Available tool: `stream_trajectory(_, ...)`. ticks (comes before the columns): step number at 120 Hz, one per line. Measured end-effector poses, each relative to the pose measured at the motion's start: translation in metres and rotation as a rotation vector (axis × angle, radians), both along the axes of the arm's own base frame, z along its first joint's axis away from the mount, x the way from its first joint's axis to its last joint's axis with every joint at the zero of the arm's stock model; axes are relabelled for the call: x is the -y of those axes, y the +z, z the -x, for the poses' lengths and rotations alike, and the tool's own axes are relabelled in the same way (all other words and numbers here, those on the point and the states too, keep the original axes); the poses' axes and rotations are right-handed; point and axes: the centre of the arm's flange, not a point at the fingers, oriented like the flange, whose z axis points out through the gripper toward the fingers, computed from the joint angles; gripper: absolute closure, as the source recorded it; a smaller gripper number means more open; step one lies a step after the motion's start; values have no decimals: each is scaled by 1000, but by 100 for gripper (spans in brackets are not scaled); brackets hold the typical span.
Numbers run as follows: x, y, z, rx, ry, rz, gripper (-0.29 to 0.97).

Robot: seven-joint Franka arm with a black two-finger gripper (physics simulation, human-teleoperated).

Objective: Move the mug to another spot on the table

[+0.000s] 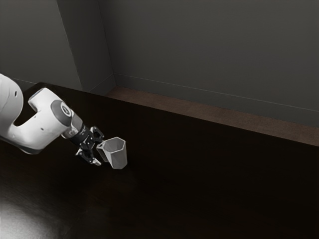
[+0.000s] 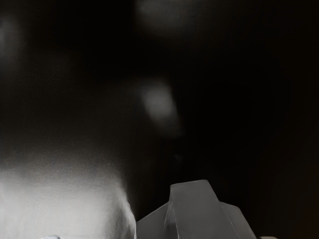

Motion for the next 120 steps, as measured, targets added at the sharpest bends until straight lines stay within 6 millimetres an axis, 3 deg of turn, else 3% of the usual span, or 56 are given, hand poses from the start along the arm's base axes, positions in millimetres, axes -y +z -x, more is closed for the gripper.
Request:
stream_trajectory(16,-1,-2,4,8,-7,4,10)
stream_trajectory(76,-58,4,17,48,37,-19,1)
stream_trajectory(104,-91,44,25,114,48,-66,0)
stream_trajectory(120,-106,90,21,134,-90,-183,0)
